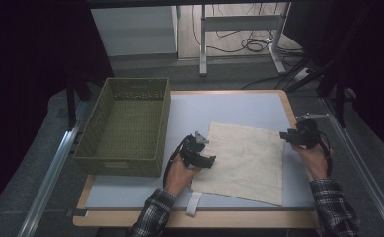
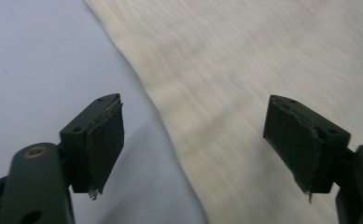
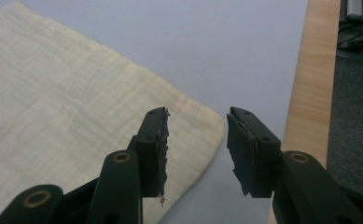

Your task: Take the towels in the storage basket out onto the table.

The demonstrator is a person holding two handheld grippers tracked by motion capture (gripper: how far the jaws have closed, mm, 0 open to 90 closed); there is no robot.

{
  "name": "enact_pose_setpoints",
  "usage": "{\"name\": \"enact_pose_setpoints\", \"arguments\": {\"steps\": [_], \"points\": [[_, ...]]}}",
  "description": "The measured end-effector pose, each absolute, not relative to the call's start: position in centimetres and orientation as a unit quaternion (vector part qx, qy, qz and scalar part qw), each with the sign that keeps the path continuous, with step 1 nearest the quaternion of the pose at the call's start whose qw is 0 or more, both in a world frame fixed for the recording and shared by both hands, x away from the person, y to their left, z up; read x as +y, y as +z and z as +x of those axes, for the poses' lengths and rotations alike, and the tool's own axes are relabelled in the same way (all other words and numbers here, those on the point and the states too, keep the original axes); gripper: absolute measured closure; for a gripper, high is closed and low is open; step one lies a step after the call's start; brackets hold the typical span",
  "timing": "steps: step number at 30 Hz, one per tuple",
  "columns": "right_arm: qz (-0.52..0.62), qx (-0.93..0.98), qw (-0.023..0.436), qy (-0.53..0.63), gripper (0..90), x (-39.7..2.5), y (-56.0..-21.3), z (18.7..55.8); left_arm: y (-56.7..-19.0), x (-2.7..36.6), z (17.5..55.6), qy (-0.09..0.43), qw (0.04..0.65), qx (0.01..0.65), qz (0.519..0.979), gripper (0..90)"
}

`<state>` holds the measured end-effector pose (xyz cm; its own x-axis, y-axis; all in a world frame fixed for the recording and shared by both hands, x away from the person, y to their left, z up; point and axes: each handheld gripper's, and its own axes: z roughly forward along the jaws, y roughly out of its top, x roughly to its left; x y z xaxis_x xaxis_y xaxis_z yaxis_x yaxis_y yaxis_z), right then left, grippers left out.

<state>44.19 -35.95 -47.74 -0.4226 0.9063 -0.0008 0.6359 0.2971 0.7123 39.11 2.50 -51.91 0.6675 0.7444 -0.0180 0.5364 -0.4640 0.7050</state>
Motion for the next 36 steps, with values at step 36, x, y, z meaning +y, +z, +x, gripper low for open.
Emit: {"name": "enact_pose_setpoints", "arguments": {"steps": [36], "points": [[0.506,0.772,0.204,0.328,74.8,-36.0,-51.5,47.4,-53.5,0.2,51.8,0.150,0.368,0.421,0.816,56.2]]}}
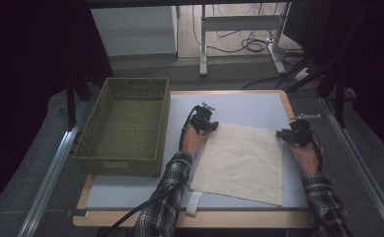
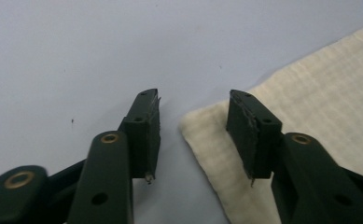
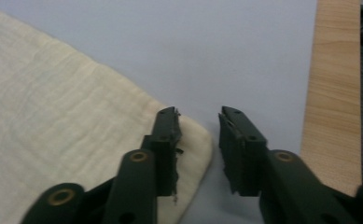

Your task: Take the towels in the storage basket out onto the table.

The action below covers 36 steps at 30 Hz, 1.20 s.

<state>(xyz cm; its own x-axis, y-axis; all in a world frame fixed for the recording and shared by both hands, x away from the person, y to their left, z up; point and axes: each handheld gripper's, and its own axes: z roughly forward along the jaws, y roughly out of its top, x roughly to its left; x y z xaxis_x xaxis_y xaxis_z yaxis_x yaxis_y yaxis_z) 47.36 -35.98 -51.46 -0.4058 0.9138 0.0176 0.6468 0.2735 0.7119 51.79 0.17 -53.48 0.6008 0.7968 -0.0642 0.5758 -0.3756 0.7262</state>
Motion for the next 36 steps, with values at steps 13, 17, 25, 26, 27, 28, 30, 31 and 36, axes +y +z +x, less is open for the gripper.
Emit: {"name": "enact_pose_setpoints", "arguments": {"steps": [13,17,25,26,27,28,30,31,36], "points": [[0.498,0.776,0.203,0.328,85.6,-35.1,-50.1,49.2,-51.4,0.9,52.1,0.203,0.364,0.390,0.821,86.2],[0.479,0.776,0.207,0.353,85.5,-34.0,-47.9,49.6,-50.0,1.8,52.0,0.210,0.372,0.393,0.814,85.8],[0.460,0.789,0.203,0.354,85.1,-33.7,-47.5,47.4,-49.5,3.1,49.2,0.205,0.390,0.392,0.808,85.4],[0.458,0.790,0.203,0.353,85.1,-33.9,-47.4,47.1,-49.4,3.1,48.8,0.206,0.393,0.390,0.807,85.4],[0.455,0.791,0.202,0.355,85.2,-34.2,-47.3,46.3,-49.2,3.0,47.9,0.206,0.399,0.385,0.807,85.4],[0.455,0.791,0.202,0.355,85.2,-34.2,-47.3,46.3,-49.2,3.0,47.9,0.206,0.399,0.385,0.807,85.4],[0.455,0.790,0.201,0.358,85.2,-34.4,-47.1,45.5,-49.0,2.8,47.1,0.208,0.400,0.376,0.809,85.4],[0.455,0.788,0.199,0.364,85.3,-34.7,-46.9,44.6,-48.8,2.7,46.3,0.209,0.399,0.370,0.812,85.4],[0.445,0.790,0.191,0.376,85.2,-35.1,-46.9,42.2,-49.0,2.5,45.0,0.209,0.381,0.352,0.829,85.2]]}}
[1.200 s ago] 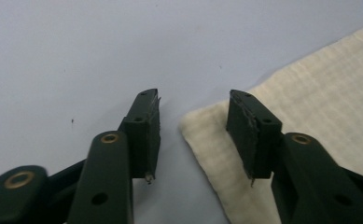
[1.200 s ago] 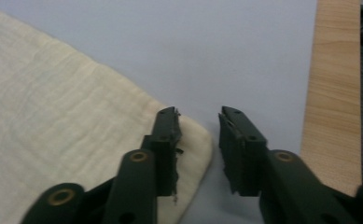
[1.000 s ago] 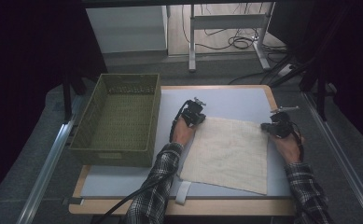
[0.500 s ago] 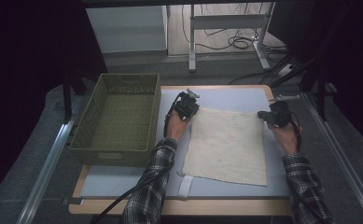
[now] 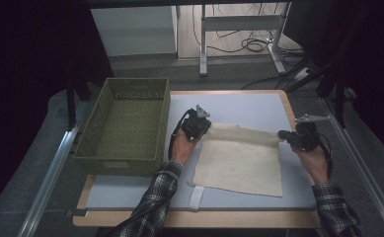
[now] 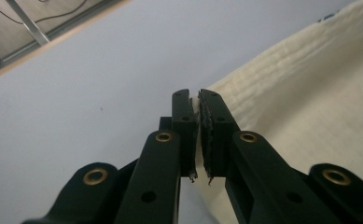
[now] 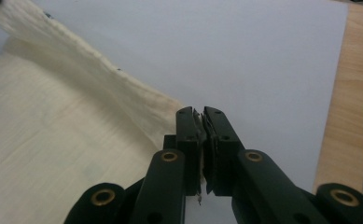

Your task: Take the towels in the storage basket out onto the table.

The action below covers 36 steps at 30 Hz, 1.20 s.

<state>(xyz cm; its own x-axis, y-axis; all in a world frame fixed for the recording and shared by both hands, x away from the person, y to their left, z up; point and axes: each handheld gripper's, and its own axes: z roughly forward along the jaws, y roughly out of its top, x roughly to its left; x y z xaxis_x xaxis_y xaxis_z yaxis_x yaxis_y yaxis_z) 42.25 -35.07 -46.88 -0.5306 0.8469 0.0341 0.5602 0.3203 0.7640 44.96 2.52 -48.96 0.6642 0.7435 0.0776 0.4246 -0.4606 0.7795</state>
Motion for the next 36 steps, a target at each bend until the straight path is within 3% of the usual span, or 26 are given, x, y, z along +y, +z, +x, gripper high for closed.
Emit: {"name": "enact_pose_setpoints", "arguments": {"steps": [3,13,23,36], "points": [[0.440,0.792,0.184,0.381,85.2,-35.1,-46.9,40.9,-49.1,2.4,43.9,0.216,0.364,0.339,0.840,85.2],[0.430,0.798,0.167,0.388,85.3,-35.4,-47.8,37.1,-49.5,3.7,39.8,0.191,0.399,0.337,0.831,85.2],[0.413,0.806,0.160,0.393,85.3,-35.0,-48.2,33.4,-50.2,4.0,35.4,0.209,0.408,0.307,0.834,85.1],[0.397,0.818,0.150,0.389,85.3,-34.7,-48.6,29.5,-51.2,5.8,31.5,0.187,0.433,0.306,0.827,84.9]]}}
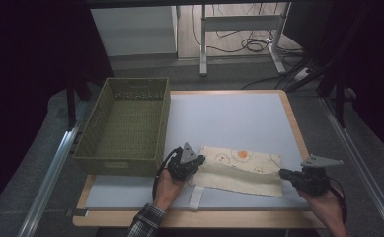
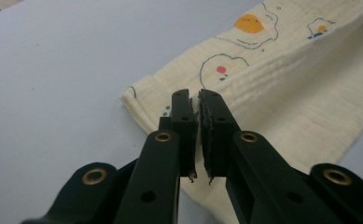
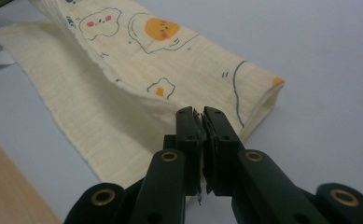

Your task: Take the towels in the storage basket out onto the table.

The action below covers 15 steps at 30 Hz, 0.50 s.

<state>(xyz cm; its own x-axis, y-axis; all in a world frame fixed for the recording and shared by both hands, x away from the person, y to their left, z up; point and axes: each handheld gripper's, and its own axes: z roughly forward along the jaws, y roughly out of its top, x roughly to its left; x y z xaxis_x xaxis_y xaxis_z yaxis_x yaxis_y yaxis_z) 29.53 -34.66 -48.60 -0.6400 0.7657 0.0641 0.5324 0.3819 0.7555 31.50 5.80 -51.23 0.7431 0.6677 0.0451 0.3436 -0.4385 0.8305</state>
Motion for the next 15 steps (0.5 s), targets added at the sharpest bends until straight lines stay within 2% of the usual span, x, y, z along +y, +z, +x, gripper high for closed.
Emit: {"name": "enact_pose_setpoints", "arguments": {"steps": [15], "points": [[0.391,0.832,0.131,0.371,84.3,-34.4,-50.6,27.2,-53.0,6.7,28.7,0.154,0.437,0.305,0.832,82.3]]}}
